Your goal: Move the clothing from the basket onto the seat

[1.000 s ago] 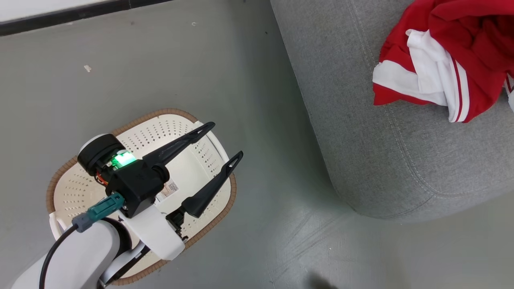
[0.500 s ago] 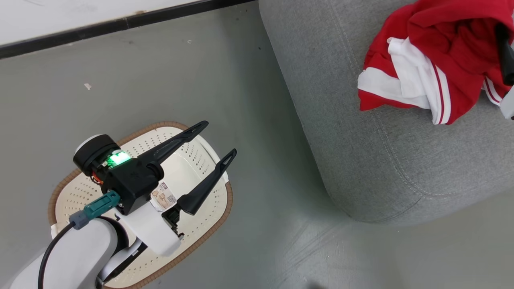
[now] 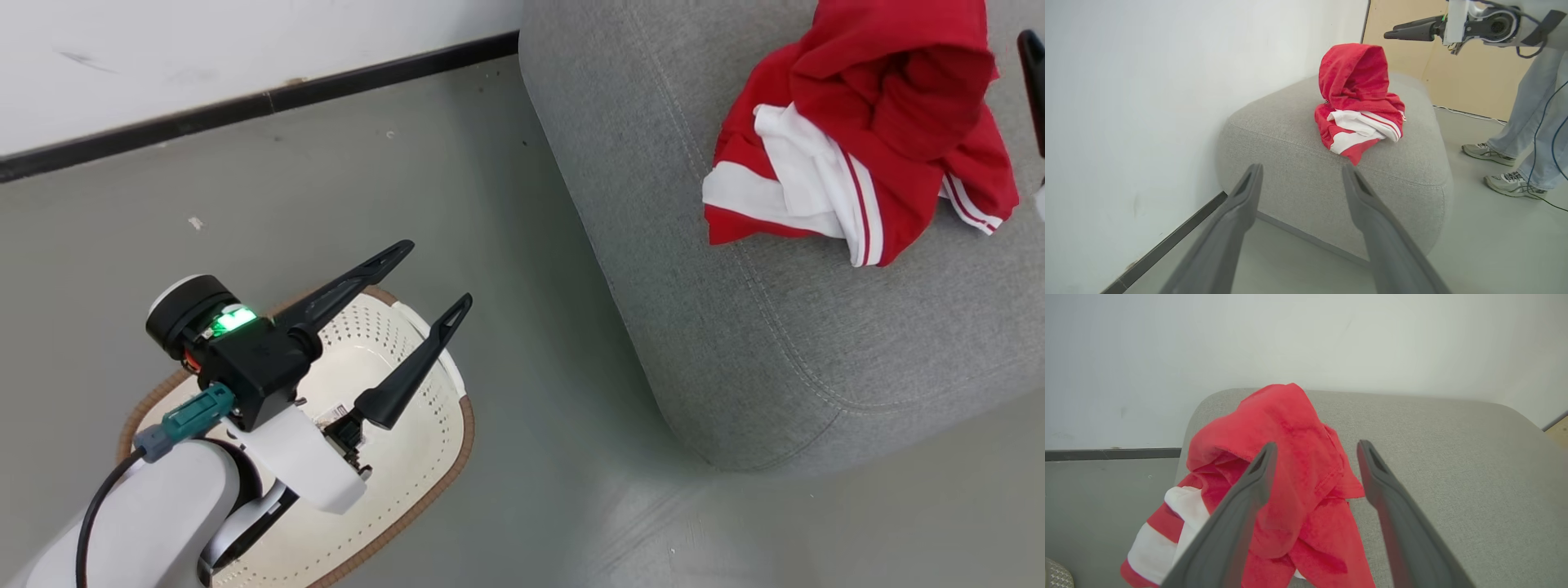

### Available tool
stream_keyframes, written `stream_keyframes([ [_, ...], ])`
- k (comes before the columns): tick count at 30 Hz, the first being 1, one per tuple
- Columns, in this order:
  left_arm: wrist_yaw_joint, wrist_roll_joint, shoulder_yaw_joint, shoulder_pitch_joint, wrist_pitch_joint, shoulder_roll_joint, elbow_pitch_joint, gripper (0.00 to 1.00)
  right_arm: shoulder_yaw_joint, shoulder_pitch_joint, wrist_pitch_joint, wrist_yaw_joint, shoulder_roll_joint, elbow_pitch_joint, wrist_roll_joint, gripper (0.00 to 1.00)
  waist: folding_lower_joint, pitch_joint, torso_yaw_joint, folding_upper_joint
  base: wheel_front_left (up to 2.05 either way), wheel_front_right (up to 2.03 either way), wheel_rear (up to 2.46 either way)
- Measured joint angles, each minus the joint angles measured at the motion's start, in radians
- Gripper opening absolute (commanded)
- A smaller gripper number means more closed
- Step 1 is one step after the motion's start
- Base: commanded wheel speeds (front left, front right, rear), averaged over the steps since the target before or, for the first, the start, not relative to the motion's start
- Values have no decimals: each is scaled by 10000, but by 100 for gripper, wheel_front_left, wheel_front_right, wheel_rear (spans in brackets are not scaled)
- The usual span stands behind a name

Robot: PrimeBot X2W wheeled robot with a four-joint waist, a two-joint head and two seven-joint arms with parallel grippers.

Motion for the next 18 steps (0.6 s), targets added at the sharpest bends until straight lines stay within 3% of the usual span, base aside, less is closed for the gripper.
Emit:
stream_keyframes([
  [18, 408, -176, 581, 393, -686, -182, 715, 100, 853, -89, -238, 0, -704, -1051, 347, 100, 0, -1207, 239, 0, 0, 0, 0],
])
